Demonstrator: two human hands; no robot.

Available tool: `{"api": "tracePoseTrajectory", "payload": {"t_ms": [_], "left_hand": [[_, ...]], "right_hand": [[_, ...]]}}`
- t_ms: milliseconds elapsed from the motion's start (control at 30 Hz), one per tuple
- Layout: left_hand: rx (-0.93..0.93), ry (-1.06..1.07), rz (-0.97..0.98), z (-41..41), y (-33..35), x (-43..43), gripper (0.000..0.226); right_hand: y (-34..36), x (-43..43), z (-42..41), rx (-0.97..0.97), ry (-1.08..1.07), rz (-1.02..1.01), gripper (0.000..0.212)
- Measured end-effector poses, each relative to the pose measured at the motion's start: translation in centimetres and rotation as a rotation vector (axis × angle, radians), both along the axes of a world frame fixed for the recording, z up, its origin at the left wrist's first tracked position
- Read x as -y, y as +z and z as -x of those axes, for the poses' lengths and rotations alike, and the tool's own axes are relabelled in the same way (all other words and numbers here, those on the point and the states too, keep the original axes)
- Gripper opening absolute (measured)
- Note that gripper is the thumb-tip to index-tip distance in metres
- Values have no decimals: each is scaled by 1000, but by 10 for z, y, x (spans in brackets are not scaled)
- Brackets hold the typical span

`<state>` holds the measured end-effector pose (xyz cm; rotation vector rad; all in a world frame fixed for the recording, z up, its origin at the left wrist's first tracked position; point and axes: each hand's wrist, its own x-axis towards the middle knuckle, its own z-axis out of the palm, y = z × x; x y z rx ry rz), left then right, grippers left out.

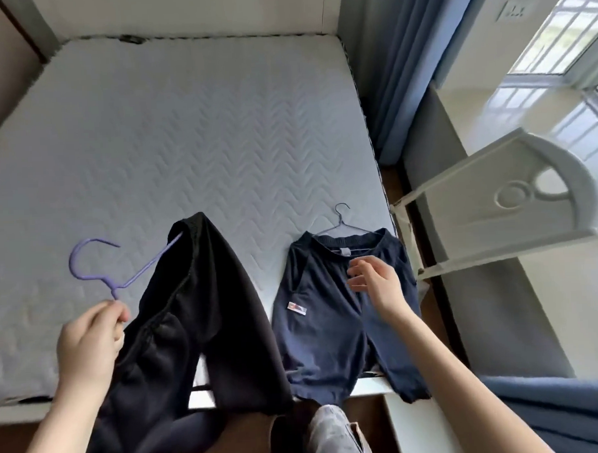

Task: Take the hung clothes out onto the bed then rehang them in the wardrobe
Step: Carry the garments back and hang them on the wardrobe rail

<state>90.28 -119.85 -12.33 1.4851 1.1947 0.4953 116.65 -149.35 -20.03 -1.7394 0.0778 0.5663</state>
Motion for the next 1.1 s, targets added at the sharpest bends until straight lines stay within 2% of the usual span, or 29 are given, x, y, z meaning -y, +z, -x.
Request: {"api": "tracePoseTrajectory", "payload": {"t_ms": [133, 300, 567, 633, 700, 833, 967, 1100], "left_hand": [[-71, 78, 52, -47, -46, -2, 24], [-111, 117, 94, -111, -103, 4, 28], [-147, 207, 264, -167, -176, -5, 32], [-158, 226, 286, -173, -183, -9, 31], [-159, 238, 295, -177, -187, -11, 30], [-159, 254, 266, -176, -182, -16, 30], [-142, 268, 285, -161, -166, -14, 29], [-107, 283, 246, -130, -135, -7, 29]], "right_hand": [[-61, -30, -84, -55, -9, 61, 20], [-178, -73, -187, -225, -80, 81, 20], [-314, -131, -279, -593, -267, 9, 15], [-329, -141, -294, -655, -315, -47, 25], [-335, -149, -307, -709, -350, -116, 33], [-322, -156, -310, -773, -448, -194, 13], [-275, -156, -285, -578, -548, -225, 11], [-198, -136, -218, -422, -431, -197, 25]]}}
